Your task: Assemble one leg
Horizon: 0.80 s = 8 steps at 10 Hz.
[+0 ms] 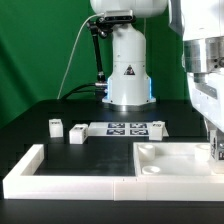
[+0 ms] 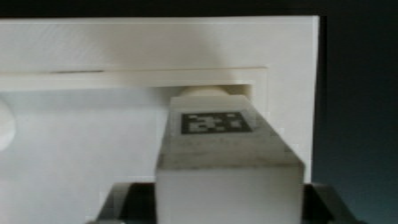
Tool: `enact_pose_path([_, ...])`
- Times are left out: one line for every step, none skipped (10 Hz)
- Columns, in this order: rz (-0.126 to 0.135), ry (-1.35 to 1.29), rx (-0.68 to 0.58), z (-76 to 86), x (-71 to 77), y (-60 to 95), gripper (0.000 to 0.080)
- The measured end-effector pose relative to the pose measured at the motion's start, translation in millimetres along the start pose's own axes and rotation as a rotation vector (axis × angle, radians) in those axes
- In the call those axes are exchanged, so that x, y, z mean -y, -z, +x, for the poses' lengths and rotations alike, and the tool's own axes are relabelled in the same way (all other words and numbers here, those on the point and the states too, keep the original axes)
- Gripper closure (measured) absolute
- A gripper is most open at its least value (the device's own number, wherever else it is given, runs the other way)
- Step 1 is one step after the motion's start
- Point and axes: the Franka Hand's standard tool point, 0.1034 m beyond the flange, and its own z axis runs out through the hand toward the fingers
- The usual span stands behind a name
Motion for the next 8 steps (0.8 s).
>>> enact_pose_path([0.004,-0.129,-0.001,-0.7,-0.7,0.2,0.0508])
enact_pose_path([0.004,-0.203,0.005,-0.9,-1.0,0.3,0.0508])
enact_pose_path([0.000,-0.231,0.015,-0.5,-1.1,0.1,0.0508])
enact_pose_path([-0.003,-0.271,0.029,0.0,-1.1,0.1,0.0508])
enact_pose_path([-0.002,-0.266,0.033,-1.2,-1.1,0.3,0.0502])
enact_pose_path([-0.003,-0.237,0.034,-2.4,-1.8,-0.4,0.0502])
enact_pose_path([-0.003,-0.201,0.034,-2.1,-1.9,-0.7,0.0272])
enact_pose_path([-0.003,-0.162,0.033,-1.5,-1.8,-0.8,0.0272])
